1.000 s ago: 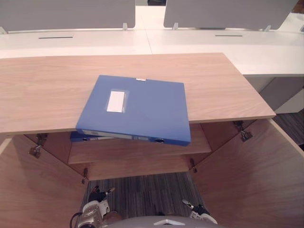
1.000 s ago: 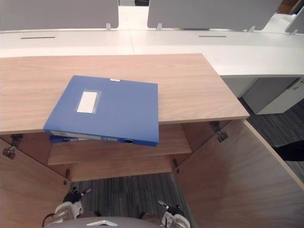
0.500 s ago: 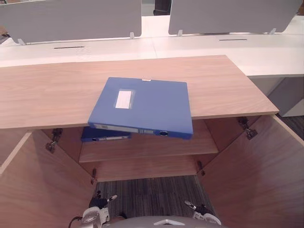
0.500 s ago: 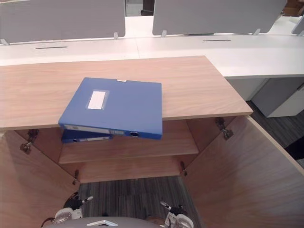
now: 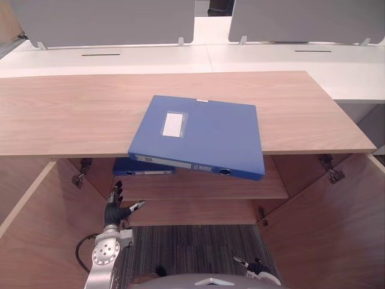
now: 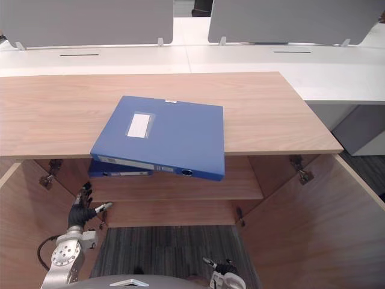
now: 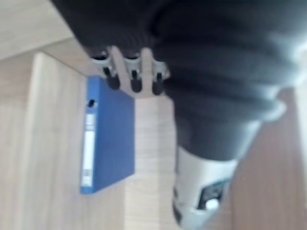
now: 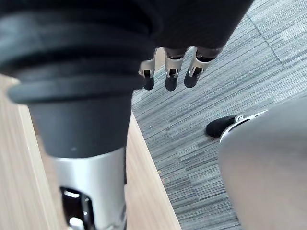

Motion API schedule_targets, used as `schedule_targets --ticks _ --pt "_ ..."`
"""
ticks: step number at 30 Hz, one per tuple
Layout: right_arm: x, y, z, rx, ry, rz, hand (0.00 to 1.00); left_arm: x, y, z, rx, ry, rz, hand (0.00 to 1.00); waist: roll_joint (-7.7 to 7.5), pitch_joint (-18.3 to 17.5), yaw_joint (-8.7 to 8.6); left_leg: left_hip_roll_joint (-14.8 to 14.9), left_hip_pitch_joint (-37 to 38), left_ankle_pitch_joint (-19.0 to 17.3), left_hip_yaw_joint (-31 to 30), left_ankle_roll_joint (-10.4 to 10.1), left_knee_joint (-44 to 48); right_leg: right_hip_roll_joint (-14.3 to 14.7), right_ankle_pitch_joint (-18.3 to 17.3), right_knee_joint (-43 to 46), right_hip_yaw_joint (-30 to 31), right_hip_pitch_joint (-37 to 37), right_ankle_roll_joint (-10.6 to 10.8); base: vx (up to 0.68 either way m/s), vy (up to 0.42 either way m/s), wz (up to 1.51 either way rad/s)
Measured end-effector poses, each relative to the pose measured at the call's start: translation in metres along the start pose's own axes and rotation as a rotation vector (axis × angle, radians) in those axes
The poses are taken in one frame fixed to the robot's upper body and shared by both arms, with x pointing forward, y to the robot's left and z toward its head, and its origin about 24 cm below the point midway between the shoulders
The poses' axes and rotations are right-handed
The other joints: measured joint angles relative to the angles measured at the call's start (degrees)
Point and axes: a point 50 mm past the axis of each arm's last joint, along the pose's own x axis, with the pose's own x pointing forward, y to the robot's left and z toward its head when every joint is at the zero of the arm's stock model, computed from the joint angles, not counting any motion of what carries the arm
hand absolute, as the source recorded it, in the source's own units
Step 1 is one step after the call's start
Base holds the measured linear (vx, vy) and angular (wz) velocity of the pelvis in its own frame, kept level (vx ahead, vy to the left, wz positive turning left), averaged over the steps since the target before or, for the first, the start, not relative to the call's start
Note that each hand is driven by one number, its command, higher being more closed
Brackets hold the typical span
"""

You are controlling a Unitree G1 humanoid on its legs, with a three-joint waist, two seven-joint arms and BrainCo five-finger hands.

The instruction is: Walk over to the cabinet, pick up the folder, carry it to the office cabinet, place the folder inside the office cabinet, then close the office cabinet door

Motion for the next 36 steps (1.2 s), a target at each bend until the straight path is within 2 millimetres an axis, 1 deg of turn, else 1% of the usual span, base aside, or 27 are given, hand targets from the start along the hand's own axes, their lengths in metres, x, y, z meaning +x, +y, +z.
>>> schedule_targets --ticks 1,3,6,10,12,13,17,22,25,28,29,33,36 --pt "0.000 0.001 0.000 -0.004 -0.001 0.004 0.00 0.001 -0.002 0.005 -0.003 -0.025 -0.010 0.00 -0.01 -0.04 0.04 0.03 0.06 -0.01 -0.09 -0.01 0.00 0.04 -0.02 -0.10 -0.05 0.06 -0.03 0.06 -0.025 0.05" --pt "0.000 0.004 0.002 -0.013 -0.009 0.015 0.00 0.001 -0.005 0.023 -0.015 -0.115 -0.025 0.00 0.21 -0.19 0.14 0.23 0.08 -0.01 -0.53 -0.01 0.00 0.23 -0.10 -0.13 -0.28 0.50 -0.18 0.03 -0.029 0.07" --pt "-0.001 0.003 0.000 -0.014 -0.006 0.012 0.00 -0.002 -0.005 0.036 -0.022 -0.173 -0.021 0.00 0.50 -0.41 0.30 0.69 0.74 -0.16 -0.71 -0.22 -0.01 0.36 -0.28 0.19 -0.15 1.16 -0.44 -0.02 -0.030 0.02" --pt "-0.001 0.002 -0.001 -0.015 -0.002 0.011 0.00 -0.010 -0.003 0.047 -0.035 -0.222 0.012 0.00 0.25 -0.57 0.56 0.84 0.61 -0.68 -1.01 -0.61 -0.33 0.33 -1.35 1.99 -0.08 0.67 -0.58 -0.06 -0.018 0.03" --pt "-0.002 0.001 -0.004 -0.019 0.003 0.010 0.00 -0.014 0.000 0.052 -0.032 -0.247 0.029 0.00 -0.01 -0.95 0.95 0.87 0.69 -0.66 -1.05 -0.59 -0.33 0.33 -1.51 2.40 -0.07 0.62 -0.45 -0.04 -0.010 0.03" --pt "-0.002 0.001 -0.006 -0.027 0.008 0.011 0.00 -0.017 0.000 0.055 -0.036 -0.260 0.038 0.00 -0.26 -1.50 1.41 0.90 0.67 -0.64 -1.12 -0.57 -0.31 0.33 -1.51 2.51 -0.09 0.59 -0.44 0.00 0.000 0.00" --pt "-0.003 0.001 -0.009 -0.038 0.015 0.011 0.00 -0.019 0.002 0.059 -0.049 -0.278 0.068 0.00 -0.81 -1.96 1.71 0.88 0.77 -0.56 -1.39 -0.46 0.00 0.33 -1.50 2.79 -0.17 0.70 -0.42 0.00 0.000 0.01" --pt "-0.003 0.002 -0.011 -0.068 0.020 0.014 0.00 -0.022 0.005 0.068 -0.032 -0.322 0.081 0.00 -1.41 -2.56 1.67 0.80 0.90 -0.48 -2.17 -0.34 0.02 0.33 -1.51 2.94 0.00 1.05 -0.44 -0.02 0.000 0.08" --pt "-0.003 0.002 -0.011 -0.072 0.021 0.018 0.00 -0.024 0.007 0.076 -0.014 -0.360 0.097 0.00 -1.33 -2.60 1.59 0.77 1.08 -0.37 -2.43 -0.21 0.01 0.34 -1.56 2.98 0.16 1.26 -0.49 -0.03 -0.002 0.04" --pt "-0.003 0.001 -0.010 -0.073 0.018 0.020 0.00 -0.025 0.009 0.087 0.035 -0.415 0.104 0.00 -1.08 -2.61 1.21 0.78 1.62 -0.33 -2.46 -0.18 0.01 0.37 -1.70 2.97 0.24 1.70 -0.58 -0.03 -0.004 -0.01" --pt "-0.002 0.000 -0.011 -0.076 0.020 0.019 0.00 -0.026 0.010 0.091 0.060 -0.435 0.099 0.00 -0.78 -2.63 0.85 0.76 1.85 -0.34 -2.55 -0.18 0.00 0.37 -1.94 2.97 0.21 1.85 -0.58 -0.03 -0.005 0.03" --pt "-0.002 -0.002 -0.015 -0.083 0.041 0.014 0.00 -0.022 0.007 0.102 0.110 -0.493 0.068 0.00 -0.73 -3.06 0.23 0.78 2.16 -0.30 -2.61 -0.19 0.00 0.44 -2.13 2.87 0.23 2.16 -0.81 -0.01 -0.001 0.01" --pt "-0.001 -0.008 -0.015 -0.093 0.045 0.014 0.00 -0.021 -0.001 0.112 0.135 -0.549 0.019 0.00 -0.70 -3.07 -0.29 0.74 2.26 -0.28 -2.52 -0.15 0.00 0.42 -2.07 2.52 0.35 2.20 -0.70 0.00 0.000 0.00"
